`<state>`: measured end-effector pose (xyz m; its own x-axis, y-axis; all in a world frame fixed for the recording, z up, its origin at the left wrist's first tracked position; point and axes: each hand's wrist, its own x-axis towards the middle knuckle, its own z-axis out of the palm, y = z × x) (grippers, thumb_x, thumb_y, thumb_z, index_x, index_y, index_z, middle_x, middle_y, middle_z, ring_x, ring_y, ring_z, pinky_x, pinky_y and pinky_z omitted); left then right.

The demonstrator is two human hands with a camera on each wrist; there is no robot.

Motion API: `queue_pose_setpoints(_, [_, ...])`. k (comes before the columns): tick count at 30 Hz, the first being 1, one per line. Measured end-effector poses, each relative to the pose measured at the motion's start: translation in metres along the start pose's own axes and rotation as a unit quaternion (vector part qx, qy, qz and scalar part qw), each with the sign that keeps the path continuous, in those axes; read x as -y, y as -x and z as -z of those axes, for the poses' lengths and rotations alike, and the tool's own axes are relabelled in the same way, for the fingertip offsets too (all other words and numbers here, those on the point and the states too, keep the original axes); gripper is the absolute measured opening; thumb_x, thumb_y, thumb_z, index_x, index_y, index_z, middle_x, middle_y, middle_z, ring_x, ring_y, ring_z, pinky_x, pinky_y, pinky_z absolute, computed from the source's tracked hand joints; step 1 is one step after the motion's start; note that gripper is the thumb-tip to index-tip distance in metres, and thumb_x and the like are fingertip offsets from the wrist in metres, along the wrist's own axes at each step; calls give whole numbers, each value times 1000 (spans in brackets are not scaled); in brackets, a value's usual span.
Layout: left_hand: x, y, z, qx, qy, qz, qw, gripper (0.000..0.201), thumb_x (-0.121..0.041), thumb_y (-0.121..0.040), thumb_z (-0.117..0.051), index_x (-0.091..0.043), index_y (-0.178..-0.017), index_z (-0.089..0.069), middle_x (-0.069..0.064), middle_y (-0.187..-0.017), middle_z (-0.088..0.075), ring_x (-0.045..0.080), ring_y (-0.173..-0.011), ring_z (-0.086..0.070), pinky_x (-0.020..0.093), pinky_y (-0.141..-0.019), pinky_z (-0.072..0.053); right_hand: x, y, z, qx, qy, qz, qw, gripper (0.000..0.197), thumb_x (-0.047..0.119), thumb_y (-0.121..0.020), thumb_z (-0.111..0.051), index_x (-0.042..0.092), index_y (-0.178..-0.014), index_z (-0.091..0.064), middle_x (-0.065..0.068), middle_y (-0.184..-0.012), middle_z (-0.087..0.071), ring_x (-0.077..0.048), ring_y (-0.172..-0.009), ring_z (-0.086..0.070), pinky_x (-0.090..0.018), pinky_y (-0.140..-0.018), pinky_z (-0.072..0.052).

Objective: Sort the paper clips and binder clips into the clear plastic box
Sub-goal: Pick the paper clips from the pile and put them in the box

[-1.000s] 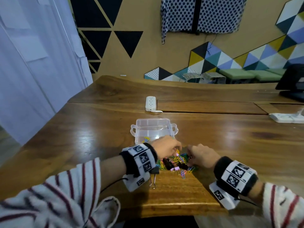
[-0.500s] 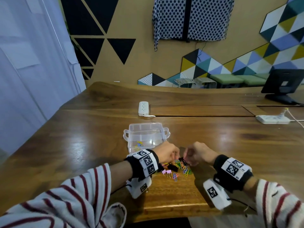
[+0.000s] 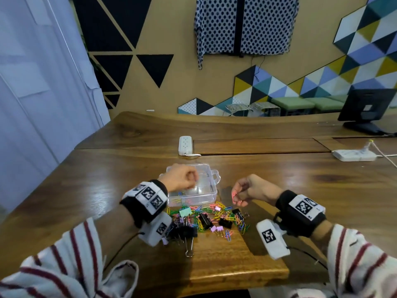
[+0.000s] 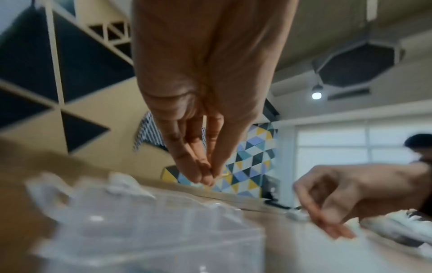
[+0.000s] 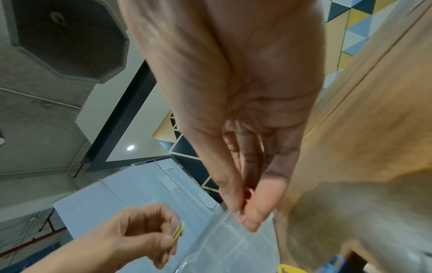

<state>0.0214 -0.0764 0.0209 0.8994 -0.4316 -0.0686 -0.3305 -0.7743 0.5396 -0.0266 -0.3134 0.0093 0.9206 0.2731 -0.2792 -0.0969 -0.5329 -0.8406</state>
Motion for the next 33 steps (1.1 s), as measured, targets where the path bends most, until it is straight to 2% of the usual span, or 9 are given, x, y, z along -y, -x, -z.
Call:
queue_pose_setpoints(5, [47, 8, 23, -33, -65, 52, 996, 18, 1, -86, -54, -5, -95, -68, -1, -70, -64, -10, -49, -55, 3, -61, -46, 35, -31, -8, -11, 8, 22, 1000, 18, -10, -82, -56, 6, -75, -60, -8, -68, -64, -9, -52, -61, -17, -50, -52])
queue_pose_setpoints(9, [52, 18, 22, -33, -65, 53, 996, 28, 8, -83, -48, -3, -96, -70, 2, -85, -65, 1, -63, -57, 22, -86, -51, 65, -60, -31, 4, 44, 29, 999, 22, -11, -84, -53, 6, -71, -54, -9, -66, -58, -4, -42, -57, -15, -44, -49])
queue_pose_setpoints(13, [50, 30, 23, -74, -48, 35, 995, 31, 8, -84, -43, -6, -88, -71, 4, -78, -68, 9, -64, -60, 27, -82, -54, 78, -75, -52, 11, 65, 27, 997, 17, -11, -86, -49, 2, -77, -54, -7, -73, -58, -14, -59, -59, -20, -58, -52])
queue_pose_setpoints(16, [48, 41, 16, -35, -37, 32, 998, 34, 7, -84, -39, -7, -80, -69, 0, -68, -64, 10, -62, -60, 28, -76, -55, 76, -65, -53, -15, 138, 47, 989, 19, -7, -88, -46, -8, -103, -59, -14, -87, -64, -20, -74, -61, -25, -71, -55])
queue_pose_setpoints(18, [49, 47, 7, 18, -56, 35, 998, 34, 6, -84, -39, -8, -82, -70, -1, -70, -63, 10, -69, -60, 22, -75, -52, 66, -49, -45, -38, 208, 79, 974, 21, -3, -89, -48, -4, -105, -61, -17, -99, -66, -20, -82, -62, -30, -80, -54])
queue_pose_setpoints(22, [55, 55, -11, 82, -126, 10, 989, 26, -8, -90, -47, -14, -107, -66, 7, -108, -66, 17, -99, -60, 24, -87, -46, 29, -11, -24, -18, 350, 98, 931, 14, 6, -87, -56, 10, -96, -65, -4, -93, -69, -17, -85, -66, -17, -75, -51])
queue_pose_setpoints(27, [52, 52, -26, 125, -199, -46, 971, 42, -11, -86, -59, -16, -128, -51, 7, -126, -51, 20, -120, -45, 26, -95, -37, -14, 22, -26, 45, 482, 14, 875, 33, 28, -82, -64, 17, -111, -53, -7, -103, -62, -22, -94, -58, -31, -79, -46])
queue_pose_setpoints(30, [46, 48, -30, 140, -194, -47, 970, 39, -10, -83, -62, -11, -121, -53, 10, -122, -50, 22, -116, -46, 29, -92, -38, -25, 26, -40, 51, 480, 5, 876, 61, 29, -76, -70, 15, -126, -40, -10, -118, -54, -27, -106, -56, -35, -87, -44])
queue_pose_setpoints(33, [40, 46, -34, 149, -199, -41, 968, 37, -8, -82, -62, -9, -118, -53, 10, -116, -51, 23, -112, -46, 31, -88, -38, -25, 20, -46, 37, 457, 24, 888, 55, 22, -76, -70, 16, -123, -41, -8, -117, -54, -27, -105, -56, -35, -88, -46])
